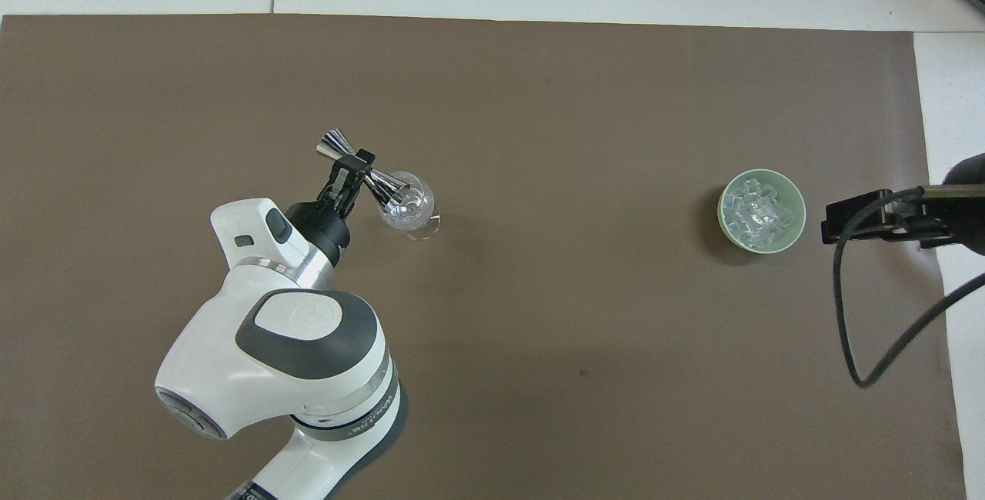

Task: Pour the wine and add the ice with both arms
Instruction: 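Tilt the silver cup with the left gripper to pour into the glass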

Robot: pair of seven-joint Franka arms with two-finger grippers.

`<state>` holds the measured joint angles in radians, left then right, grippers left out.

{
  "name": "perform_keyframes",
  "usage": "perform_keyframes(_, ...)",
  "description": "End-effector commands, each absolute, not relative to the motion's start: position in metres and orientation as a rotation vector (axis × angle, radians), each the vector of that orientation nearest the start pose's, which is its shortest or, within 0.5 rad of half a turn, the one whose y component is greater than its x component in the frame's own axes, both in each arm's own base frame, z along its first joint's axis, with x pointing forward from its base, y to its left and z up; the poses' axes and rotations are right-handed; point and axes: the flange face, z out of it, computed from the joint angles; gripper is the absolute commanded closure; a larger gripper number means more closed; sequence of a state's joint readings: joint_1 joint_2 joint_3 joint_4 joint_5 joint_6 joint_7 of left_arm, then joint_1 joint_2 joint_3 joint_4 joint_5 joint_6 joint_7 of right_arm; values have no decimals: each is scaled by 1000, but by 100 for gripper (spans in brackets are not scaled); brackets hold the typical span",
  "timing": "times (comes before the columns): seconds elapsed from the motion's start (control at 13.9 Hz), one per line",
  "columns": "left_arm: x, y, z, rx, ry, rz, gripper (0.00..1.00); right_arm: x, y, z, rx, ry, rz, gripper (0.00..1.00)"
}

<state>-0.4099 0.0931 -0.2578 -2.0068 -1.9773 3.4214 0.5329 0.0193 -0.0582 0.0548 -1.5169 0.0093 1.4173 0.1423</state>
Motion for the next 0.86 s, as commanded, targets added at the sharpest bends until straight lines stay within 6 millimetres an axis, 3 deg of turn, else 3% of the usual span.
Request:
perform_keyframes(0.0, 488, -242, 444, 2086, 1018, 843, 100, 513, 35, 668, -3123, 130, 61, 0)
perform_keyframes(0.79, 486, -243, 445, 2078, 1030, 836, 100, 512, 34, 668, -3123, 134, 70, 0)
